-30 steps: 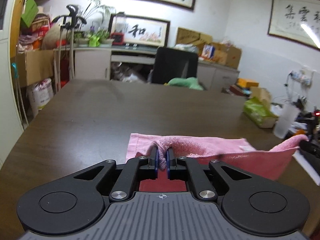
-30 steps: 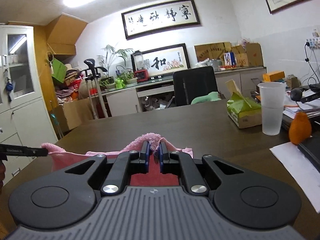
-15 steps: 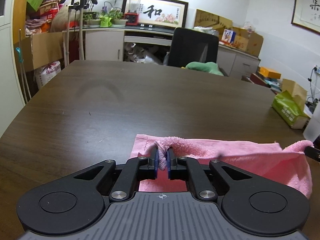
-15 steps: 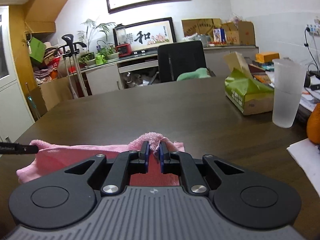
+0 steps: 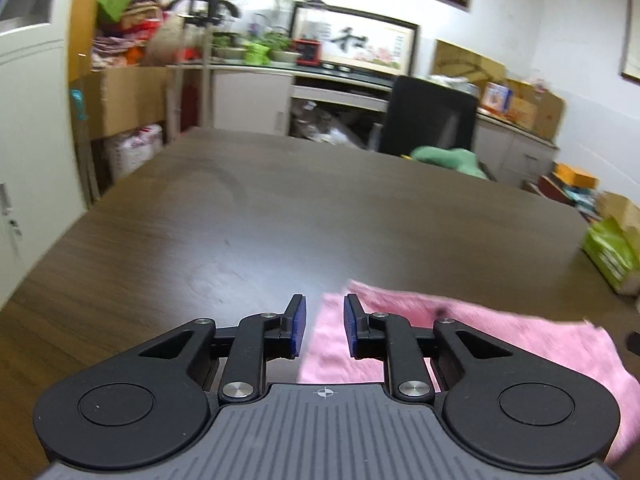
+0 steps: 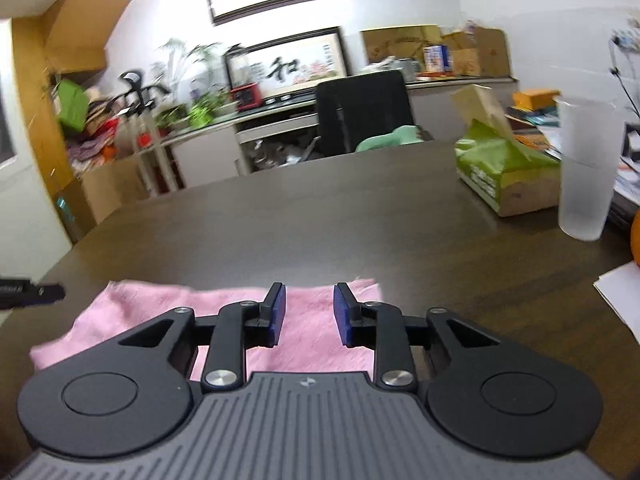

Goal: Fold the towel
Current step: 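Open both tools to release the folded hem, then close the right tool on the folded towel edge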

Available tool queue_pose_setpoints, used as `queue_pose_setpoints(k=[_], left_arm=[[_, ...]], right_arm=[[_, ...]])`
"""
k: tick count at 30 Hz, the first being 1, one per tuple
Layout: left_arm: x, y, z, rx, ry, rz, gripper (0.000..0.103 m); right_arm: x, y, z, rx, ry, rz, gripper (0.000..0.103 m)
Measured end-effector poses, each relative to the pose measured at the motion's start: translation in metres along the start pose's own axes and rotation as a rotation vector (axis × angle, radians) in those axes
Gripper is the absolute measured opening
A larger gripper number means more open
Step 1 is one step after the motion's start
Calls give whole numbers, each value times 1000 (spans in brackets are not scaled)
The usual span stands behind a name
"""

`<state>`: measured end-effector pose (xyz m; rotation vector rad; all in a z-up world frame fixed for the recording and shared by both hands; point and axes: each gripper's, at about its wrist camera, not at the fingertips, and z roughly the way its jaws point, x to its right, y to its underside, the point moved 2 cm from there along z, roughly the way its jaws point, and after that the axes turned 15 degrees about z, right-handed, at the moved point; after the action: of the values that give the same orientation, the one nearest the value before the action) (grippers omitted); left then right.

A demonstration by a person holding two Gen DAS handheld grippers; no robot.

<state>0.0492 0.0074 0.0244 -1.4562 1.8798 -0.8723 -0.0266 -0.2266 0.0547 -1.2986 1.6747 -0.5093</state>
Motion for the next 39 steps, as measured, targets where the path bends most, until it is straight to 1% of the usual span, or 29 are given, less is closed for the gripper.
queue_pose_setpoints(k=[2,3,6,8,12,13,14,15,17,18,19,22,26,28,31,34,36,39], left_arm=[[10,5,2,-22,46,48,21],[16,7,3,-33,65,86,22],[25,12,4,-49,62,140,22],[27,15,5,-61,54,159,22],[24,14,6,-70,52,160,24],[24,14,6,-72,47,165,24],[24,14,7,-74,42,170,24],[24,14,7,-76,37,175,26],[25,14,10,-82,13,189,30],[26,13,10,-89,-8,194,36],[27,12,11,-94,-21,192,38],[25,11,9,-107,-59,160,38],[26,13,6,-104,-123,168,38],[29,13,6,-99,-141,178,38],[31,13,5,-94,-168,188,38],[34,13,5,-93,-191,189,38],[31,12,5,-96,-204,173,38],[27,11,5,-101,-199,139,37]], right_arm=[[-9,4,0,-39,-14,-45,33],[-13,5,3,-61,1,-63,35],[-21,6,16,-111,35,-95,37],[-20,4,25,-137,40,-84,37],[-21,3,43,-179,11,-76,37],[-23,4,48,-183,19,-95,36],[-25,6,52,-187,27,-113,29],[-28,8,52,-174,44,-139,21],[-34,11,53,-148,78,-192,10],[-38,12,52,-132,100,-215,8],[-39,13,51,-128,102,-217,8],[-48,9,43,-67,95,-219,7],[-54,5,42,-17,104,-220,7],[-52,2,43,8,104,-200,7],[-49,4,56,-13,111,-200,7],[-41,9,74,-90,116,-204,9],[-39,3,70,-91,100,-169,13],[-46,-2,54,-75,55,-155,14]])
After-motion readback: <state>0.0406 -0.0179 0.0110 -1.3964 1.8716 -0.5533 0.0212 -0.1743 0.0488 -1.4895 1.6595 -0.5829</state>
